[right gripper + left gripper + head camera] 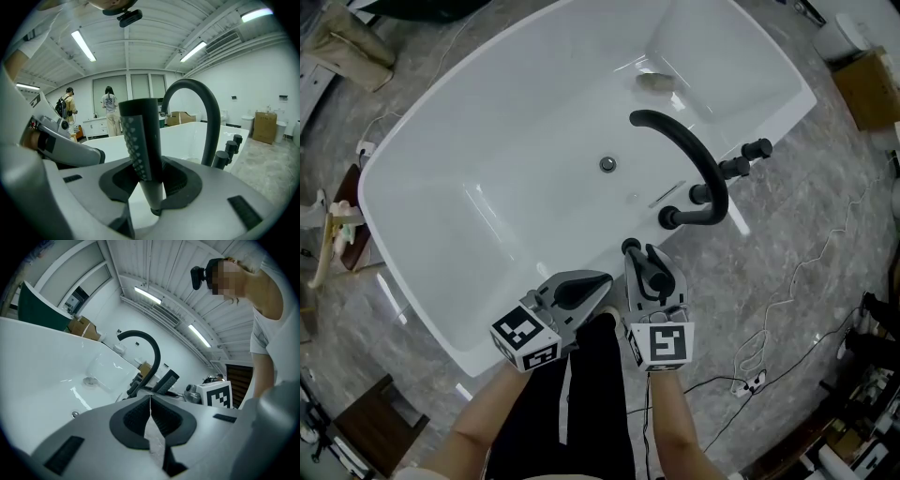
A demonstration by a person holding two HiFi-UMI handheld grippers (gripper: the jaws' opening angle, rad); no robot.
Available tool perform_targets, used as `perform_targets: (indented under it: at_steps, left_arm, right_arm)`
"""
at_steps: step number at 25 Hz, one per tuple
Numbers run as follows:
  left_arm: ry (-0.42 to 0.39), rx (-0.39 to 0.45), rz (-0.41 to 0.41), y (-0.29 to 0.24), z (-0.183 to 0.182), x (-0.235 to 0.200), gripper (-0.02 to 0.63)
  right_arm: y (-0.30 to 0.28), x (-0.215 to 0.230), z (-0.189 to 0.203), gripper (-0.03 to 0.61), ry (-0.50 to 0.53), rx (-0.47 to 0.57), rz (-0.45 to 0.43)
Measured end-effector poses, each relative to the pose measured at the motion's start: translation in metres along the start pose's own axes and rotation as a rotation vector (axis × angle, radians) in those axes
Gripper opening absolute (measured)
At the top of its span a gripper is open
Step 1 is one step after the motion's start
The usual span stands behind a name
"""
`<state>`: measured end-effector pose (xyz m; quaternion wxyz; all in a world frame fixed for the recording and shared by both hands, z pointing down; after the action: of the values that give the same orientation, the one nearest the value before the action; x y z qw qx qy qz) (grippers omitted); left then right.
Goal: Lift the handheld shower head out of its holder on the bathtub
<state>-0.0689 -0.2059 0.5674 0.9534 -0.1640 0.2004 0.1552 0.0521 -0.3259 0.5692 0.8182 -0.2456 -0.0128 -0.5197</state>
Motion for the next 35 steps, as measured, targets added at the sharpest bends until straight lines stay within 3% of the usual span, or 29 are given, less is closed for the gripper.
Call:
perform_targets:
  at_steps: [10,18,35]
  left_arm:
    - [-0.038,0.005,0.024,0.008,-0.025,0.02,0.012]
    - [-0.063,0.018,0.058,0.012,-0.043,0.045,0.012]
    - [-0.134,0.007,0.134,0.023,-0.09,0.098,0.012]
  right_arm:
    - [0.027,-0.011,-0.033,0.13,-0.023,0.051,0.01]
    - [0.06,-0.027,-0.062,0.129,0.028,0.084,0.015]
    - [0.136,-0.044,-0.132,0.129,-0.056,0.228,0.097]
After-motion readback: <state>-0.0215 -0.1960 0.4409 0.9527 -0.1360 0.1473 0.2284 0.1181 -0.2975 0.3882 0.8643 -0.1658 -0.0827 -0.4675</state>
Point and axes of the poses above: the fingertips, and each gripper's own axes: y backward along the fingers, x to its right, z out of its underside, the point moved 10 cm from there along y, backward along the fingers, and after that the axes turned 11 degrees about -y, right-handed, at the moved point
